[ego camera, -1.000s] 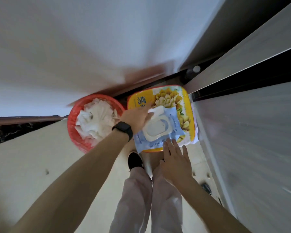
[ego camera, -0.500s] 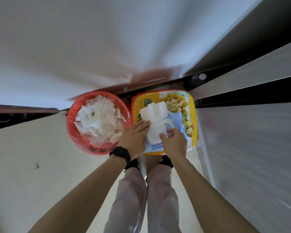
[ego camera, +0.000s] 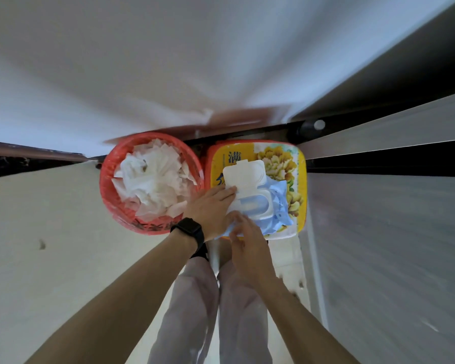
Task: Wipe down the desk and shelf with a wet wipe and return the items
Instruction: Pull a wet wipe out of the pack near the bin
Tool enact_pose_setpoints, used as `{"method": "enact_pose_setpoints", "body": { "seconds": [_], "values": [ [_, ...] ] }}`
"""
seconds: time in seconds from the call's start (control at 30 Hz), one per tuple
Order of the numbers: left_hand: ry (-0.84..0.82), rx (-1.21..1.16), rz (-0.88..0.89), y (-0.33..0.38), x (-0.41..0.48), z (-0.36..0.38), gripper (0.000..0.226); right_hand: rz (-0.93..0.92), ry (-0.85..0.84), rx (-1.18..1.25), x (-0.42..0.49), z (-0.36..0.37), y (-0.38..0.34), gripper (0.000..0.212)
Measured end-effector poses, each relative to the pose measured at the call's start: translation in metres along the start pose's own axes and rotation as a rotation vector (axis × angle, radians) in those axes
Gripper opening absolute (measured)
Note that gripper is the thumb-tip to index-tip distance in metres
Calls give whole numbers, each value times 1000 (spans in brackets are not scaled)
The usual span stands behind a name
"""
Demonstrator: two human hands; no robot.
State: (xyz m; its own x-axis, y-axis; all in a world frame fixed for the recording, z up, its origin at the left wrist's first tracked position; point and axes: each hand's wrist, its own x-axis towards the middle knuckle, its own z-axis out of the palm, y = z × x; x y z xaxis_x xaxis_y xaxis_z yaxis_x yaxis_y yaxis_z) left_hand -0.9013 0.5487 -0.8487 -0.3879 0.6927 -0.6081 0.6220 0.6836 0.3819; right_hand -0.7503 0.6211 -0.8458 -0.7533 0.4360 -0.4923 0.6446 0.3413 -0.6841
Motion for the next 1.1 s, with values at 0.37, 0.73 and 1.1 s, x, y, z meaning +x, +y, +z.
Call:
{"method": "enact_pose_setpoints", "body": {
  "seconds": [0.37, 0.73, 1.1],
  "values": [
    [120, 15, 111, -11, 0, 29, 49, 58, 21, -440, 64, -41, 10, 24],
    [46, 143, 30, 3, -3, 27, 56, 78, 87, -707, 68, -13, 0, 12],
    [8, 180, 4, 6, -3, 24, 57, 89, 48, -330, 50, -36, 8, 29]
  ]
}}
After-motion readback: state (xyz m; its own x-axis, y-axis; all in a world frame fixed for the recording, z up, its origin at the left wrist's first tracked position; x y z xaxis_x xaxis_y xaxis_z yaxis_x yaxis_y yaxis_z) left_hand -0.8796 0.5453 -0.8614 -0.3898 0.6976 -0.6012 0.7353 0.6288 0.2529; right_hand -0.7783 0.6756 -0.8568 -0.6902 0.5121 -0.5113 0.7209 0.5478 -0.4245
